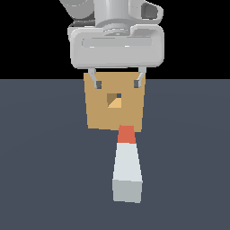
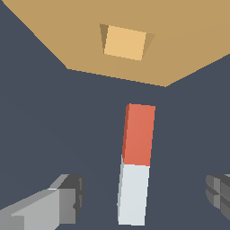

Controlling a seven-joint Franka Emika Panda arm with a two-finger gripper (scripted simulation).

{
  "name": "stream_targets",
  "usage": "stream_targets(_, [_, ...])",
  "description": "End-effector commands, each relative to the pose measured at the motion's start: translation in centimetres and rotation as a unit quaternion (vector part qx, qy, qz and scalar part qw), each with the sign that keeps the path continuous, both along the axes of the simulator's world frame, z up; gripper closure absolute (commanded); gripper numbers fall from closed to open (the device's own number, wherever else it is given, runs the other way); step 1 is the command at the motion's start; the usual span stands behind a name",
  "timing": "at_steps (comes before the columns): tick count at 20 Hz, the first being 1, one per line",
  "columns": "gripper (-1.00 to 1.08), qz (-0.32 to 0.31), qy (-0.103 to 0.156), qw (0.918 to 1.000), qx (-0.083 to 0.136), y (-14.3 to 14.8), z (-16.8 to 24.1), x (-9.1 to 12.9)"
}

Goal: Insert the peg into the horizontal hole in a box.

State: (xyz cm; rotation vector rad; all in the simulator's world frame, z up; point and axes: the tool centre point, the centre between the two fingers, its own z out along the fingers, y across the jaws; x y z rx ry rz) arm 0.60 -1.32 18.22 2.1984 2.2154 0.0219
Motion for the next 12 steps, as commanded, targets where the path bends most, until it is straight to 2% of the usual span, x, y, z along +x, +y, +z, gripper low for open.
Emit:
stream_targets(1, [-0.92,0.0,0.0,1.0,0.0,0.0,0.0,0.0])
stream_targets(6, [-0.92,-0.003,0.001,1.0,0.0,-0.7,-0.8,0.1])
stream_targets(12, [-0.92,-0.016,0.004,0.9999,0.0,-3.2,-3.8,0.6])
